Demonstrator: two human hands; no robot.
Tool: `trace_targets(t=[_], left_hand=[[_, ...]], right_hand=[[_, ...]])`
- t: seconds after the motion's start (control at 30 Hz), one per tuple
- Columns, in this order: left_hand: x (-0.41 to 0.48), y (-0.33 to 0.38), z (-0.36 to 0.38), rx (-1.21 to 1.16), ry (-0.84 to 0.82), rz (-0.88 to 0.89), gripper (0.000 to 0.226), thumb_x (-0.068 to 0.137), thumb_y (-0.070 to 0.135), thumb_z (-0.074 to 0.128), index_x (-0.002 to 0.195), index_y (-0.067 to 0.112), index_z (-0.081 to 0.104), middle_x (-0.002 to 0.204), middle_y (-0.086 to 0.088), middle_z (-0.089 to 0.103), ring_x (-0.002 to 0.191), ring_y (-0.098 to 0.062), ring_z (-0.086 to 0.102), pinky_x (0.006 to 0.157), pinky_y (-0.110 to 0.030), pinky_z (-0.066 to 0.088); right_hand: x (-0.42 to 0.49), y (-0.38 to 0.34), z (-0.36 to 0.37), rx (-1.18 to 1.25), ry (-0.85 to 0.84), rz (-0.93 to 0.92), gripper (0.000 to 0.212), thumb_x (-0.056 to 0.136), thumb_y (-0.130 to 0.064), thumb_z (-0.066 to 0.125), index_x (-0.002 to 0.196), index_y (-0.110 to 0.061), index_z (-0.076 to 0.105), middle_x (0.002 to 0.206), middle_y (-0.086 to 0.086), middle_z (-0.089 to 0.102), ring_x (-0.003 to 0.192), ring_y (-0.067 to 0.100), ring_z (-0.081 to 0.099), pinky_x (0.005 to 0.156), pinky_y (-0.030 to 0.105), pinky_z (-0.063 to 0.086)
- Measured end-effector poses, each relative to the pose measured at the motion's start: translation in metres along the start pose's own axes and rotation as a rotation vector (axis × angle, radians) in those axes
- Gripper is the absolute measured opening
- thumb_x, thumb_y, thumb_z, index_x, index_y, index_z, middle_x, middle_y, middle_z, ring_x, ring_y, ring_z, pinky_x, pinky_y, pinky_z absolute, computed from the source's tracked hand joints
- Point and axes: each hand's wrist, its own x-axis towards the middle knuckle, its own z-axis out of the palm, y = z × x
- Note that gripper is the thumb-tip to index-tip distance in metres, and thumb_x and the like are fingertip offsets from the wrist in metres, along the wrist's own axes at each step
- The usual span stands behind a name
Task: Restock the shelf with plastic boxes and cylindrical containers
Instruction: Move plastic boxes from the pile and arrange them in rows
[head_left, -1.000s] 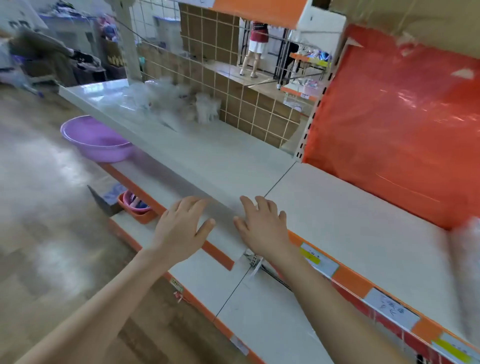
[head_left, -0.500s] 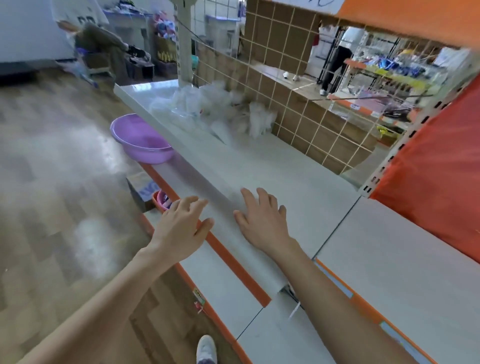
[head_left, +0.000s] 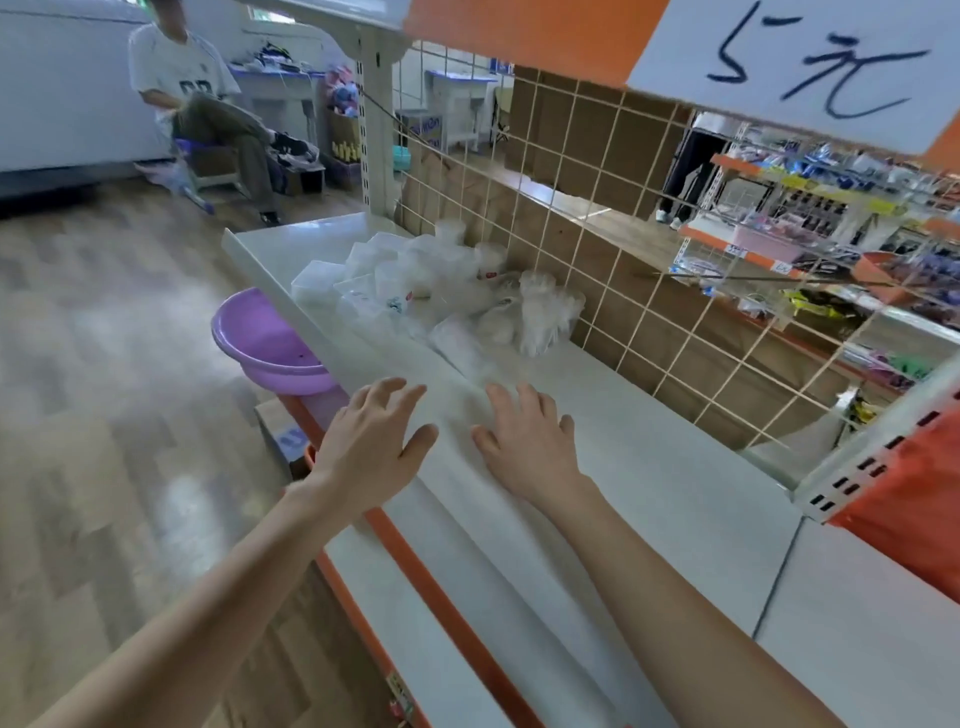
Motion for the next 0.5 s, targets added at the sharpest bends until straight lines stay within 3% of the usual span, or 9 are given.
trace_targets(t=[0.37,0.5], left_hand=[[0.071,-0.019,0.021,-0.041,-0.085,0.106,0.054,0.092,0.039,0.046,0.140,0.018,0.035,0.146,-0.006,0.033,0.134,-0.025,0.026,0.104,-0.034,0.026],[0.102,-0.031,0.019,-0.044,-0.120,0.178,0.054,0.093,0.039,0.045,0.141,0.019,0.033,0.146,-0.005,0.031,0.134,-0.024,0.026,0.104,-0.033,0.027]], right_hand=[[0.048,0.011,0.012,-0.031,-0.038,0.124,0.049,0.094,-0.037,0.037,0.139,-0.022,0.026,0.139,0.011,0.028,0.126,0.030,0.028,0.098,0.049,0.028],[0.071,0.002,0.016,-0.010,-0.001,0.168,0.044,0.094,-0.035,0.039,0.134,-0.017,0.033,0.137,0.011,0.033,0.124,0.032,0.031,0.095,0.045,0.031]])
